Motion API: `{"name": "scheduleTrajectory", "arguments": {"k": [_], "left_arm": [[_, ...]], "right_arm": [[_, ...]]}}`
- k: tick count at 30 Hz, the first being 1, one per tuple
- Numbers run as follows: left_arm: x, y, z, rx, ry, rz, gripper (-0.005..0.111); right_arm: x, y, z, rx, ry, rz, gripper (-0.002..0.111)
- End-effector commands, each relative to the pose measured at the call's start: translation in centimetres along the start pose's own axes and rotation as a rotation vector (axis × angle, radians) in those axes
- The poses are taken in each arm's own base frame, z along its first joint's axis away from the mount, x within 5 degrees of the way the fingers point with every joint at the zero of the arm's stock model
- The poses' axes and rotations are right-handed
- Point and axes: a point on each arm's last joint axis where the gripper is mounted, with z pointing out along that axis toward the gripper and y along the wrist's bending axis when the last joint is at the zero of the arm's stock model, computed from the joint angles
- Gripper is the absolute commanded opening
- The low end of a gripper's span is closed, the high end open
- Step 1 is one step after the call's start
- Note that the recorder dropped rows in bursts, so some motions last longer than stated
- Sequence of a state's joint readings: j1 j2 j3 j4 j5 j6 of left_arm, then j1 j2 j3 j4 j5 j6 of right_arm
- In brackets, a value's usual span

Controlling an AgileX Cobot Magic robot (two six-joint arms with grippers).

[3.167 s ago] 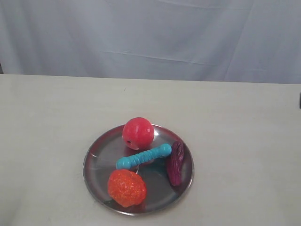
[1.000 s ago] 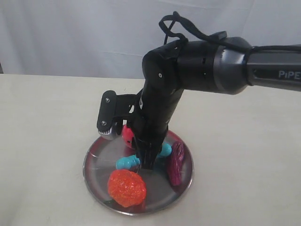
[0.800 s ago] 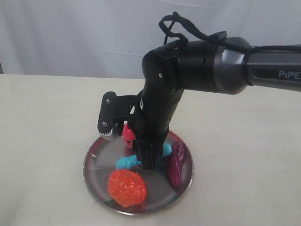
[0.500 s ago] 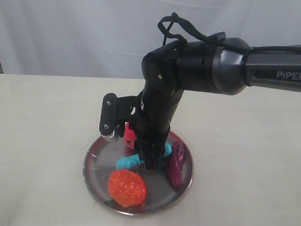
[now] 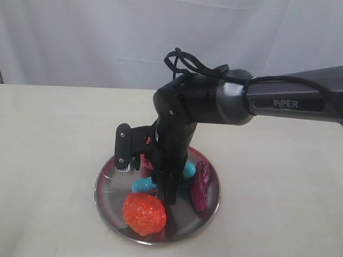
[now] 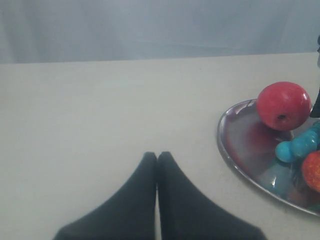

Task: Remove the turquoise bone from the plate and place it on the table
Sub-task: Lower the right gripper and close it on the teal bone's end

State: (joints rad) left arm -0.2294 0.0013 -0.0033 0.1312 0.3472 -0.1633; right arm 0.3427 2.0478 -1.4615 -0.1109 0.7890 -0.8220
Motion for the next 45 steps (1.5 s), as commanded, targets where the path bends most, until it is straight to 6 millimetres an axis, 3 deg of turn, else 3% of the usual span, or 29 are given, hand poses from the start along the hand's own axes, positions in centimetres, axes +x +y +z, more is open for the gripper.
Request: {"name": "scheduleTrajectory", "arguments": {"k": [1, 27, 31, 39, 45], "left_arm": [[0.1, 0.0, 0.0, 0.003, 0.001, -0.001, 0.0], [0.1, 0.0, 0.0, 0.003, 0.001, -0.001, 0.0], [0.1, 0.0, 0.0, 0.003, 0.001, -0.001, 0.0], [0.1, 0.0, 0.0, 0.003, 0.001, -0.001, 0.0], [0.1, 0.0, 0.0, 0.003, 0.001, -0.001, 0.0]], "right_arm": [[0.1, -0.1, 0.8, 0.001, 0.01, -0.02, 0.047], [0.0, 0.1, 4.0, 0.002, 0.016, -0.039, 0.047], [0.0, 0.1, 4.1, 0.006, 0.014, -0.039, 0.036], [0.2, -0.4, 4.0, 0.055, 0.043, -0.053, 0.0], [0.2, -0.9, 2.7, 0.098, 0.044, -0.05, -0.001]]}}
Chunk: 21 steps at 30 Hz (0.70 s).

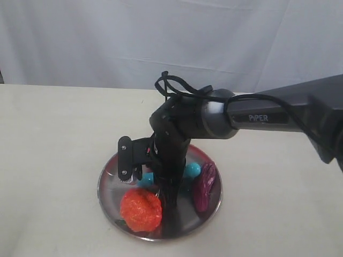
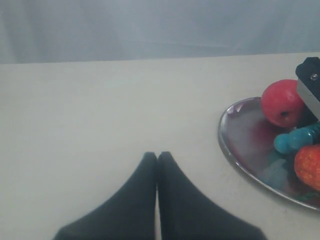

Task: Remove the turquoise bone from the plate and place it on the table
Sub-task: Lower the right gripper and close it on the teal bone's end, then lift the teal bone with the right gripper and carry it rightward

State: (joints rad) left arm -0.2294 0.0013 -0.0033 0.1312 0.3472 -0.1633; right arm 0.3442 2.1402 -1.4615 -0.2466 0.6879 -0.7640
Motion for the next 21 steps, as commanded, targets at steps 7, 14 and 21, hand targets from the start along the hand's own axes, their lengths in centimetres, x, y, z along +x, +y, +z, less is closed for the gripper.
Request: {"name": "scheduleTrajectory", "arguments": {"k": [7, 14, 21], "left_arm": [[0.1, 0.0, 0.0, 0.003, 0.001, -0.001, 0.0], [0.1, 0.0, 0.0, 0.003, 0.001, -0.001, 0.0], [0.1, 0.0, 0.0, 0.003, 0.001, -0.001, 0.0]], "right_arm": [[0.2, -1.4, -4.1, 0.093, -0.042, 0.018, -0.001], [1.1, -1.9, -10.1, 0.143, -0.065, 0.076, -0.001], [3.0, -1.7, -17.3, 0.197, -0.121, 0.381, -0.001]]}}
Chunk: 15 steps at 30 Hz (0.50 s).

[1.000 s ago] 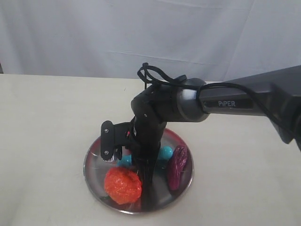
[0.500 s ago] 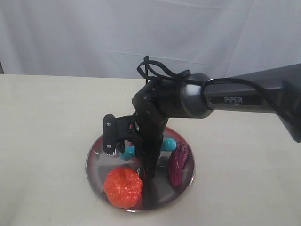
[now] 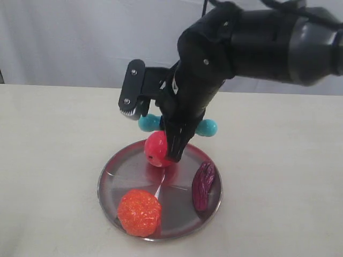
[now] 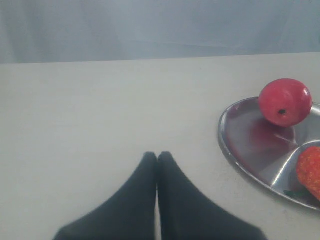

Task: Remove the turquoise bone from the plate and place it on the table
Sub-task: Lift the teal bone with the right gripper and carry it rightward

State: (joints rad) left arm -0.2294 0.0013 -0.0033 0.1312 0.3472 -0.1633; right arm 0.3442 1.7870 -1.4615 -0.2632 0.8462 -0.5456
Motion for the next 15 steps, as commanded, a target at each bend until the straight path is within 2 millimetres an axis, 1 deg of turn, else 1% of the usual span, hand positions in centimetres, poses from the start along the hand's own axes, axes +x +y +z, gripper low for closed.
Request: {"name": "scheduleTrajectory", "arguments": {"k": [1, 3, 4, 6, 7, 8, 9, 10, 12, 15], "left_arm": [[0.1, 0.0, 0.0, 0.003, 0.001, -0.001, 0.0], [0.1, 0.0, 0.0, 0.003, 0.001, -0.001, 0.0], [0.1, 0.0, 0.0, 0.003, 0.001, -0.001, 0.0], [0.1, 0.0, 0.0, 0.003, 0.001, -0.001, 0.0], [0.1, 0.0, 0.0, 0.003, 0.001, -0.001, 0.0], [0.1, 0.0, 0.0, 0.003, 0.001, -0.001, 0.0], [0.1, 0.0, 0.0, 0.003, 0.001, -0.001, 0.0], [0.1, 0.0, 0.0, 0.003, 0.001, -0.001, 0.0], [0.1, 0.0, 0.0, 0.003, 0.001, -0.001, 0.0], [0.1, 0.0, 0.0, 0.003, 0.001, -0.001, 0.0]], "right_arm": [[0.7, -0.7, -3.4, 0.032, -0.016, 0.16, -0.001], [1.0, -0.7, -4.4, 0.035, -0.016, 0.234, -0.001], [1.8, -1.1, -5.2, 0.035, -0.004, 0.325, -0.001], [3.4, -2.0, -5.9, 0.024, 0.028, 0.496, -0.001], [4.7, -2.8, -6.2, 0.021, 0.051, 0.627, -0.001], [5.3, -3.2, -6.3, 0.016, 0.065, 0.694, -0.001], [6.6, -3.8, -6.1, 0.005, 0.1, 0.809, -0.001], [7.2, -4.0, -6.0, -0.002, 0.12, 0.859, -0.001], [8.7, -4.6, -5.3, -0.01, 0.196, 1.006, -0.001], [9.5, -5.1, -4.8, 0.004, 0.216, 1.091, -0.001]]}}
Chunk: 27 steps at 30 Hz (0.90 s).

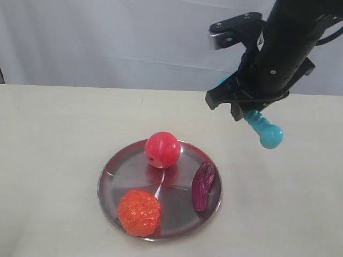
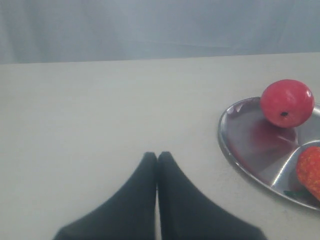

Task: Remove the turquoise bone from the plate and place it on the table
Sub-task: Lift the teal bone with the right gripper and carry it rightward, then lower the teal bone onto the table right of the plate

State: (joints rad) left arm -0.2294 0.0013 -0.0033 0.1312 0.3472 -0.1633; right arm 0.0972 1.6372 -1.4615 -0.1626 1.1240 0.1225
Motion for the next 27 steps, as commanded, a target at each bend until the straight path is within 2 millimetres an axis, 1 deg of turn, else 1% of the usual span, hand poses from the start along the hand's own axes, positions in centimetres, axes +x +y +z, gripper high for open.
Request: {"name": "scheduleTrajectory", "arguments": {"k": [1, 5, 9, 14, 19, 22, 27], "left_arm": [[0.1, 0.0, 0.0, 0.003, 0.001, -0.001, 0.0], [0.1, 0.0, 0.0, 0.003, 0.001, -0.001, 0.0], [0.1, 0.0, 0.0, 0.003, 0.001, -0.001, 0.0], [0.1, 0.0, 0.0, 0.003, 0.001, -0.001, 0.0], [0.1, 0.0, 0.0, 0.003, 0.001, -0.001, 0.0], [0.1, 0.0, 0.0, 0.003, 0.001, -0.001, 0.0], [0.1, 0.0, 0.0, 0.003, 0.001, -0.001, 0.0]], "right_arm": [[0.0, -1.4, 0.6, 0.013, 0.025, 0.146, -0.001], [0.2, -2.1, 1.6, 0.022, 0.051, 0.194, -0.001], [1.3, -2.6, 3.8, 0.027, 0.072, 0.215, -0.001], [2.6, -2.3, 6.4, 0.016, 0.046, 0.229, -0.001], [3.4, -2.3, 7.9, 0.009, 0.022, 0.277, -0.001], [3.6, -2.2, 8.9, 0.009, 0.055, 0.283, -0.001], [3.8, -1.9, 11.6, 0.021, 0.116, 0.293, -0.001]]}}
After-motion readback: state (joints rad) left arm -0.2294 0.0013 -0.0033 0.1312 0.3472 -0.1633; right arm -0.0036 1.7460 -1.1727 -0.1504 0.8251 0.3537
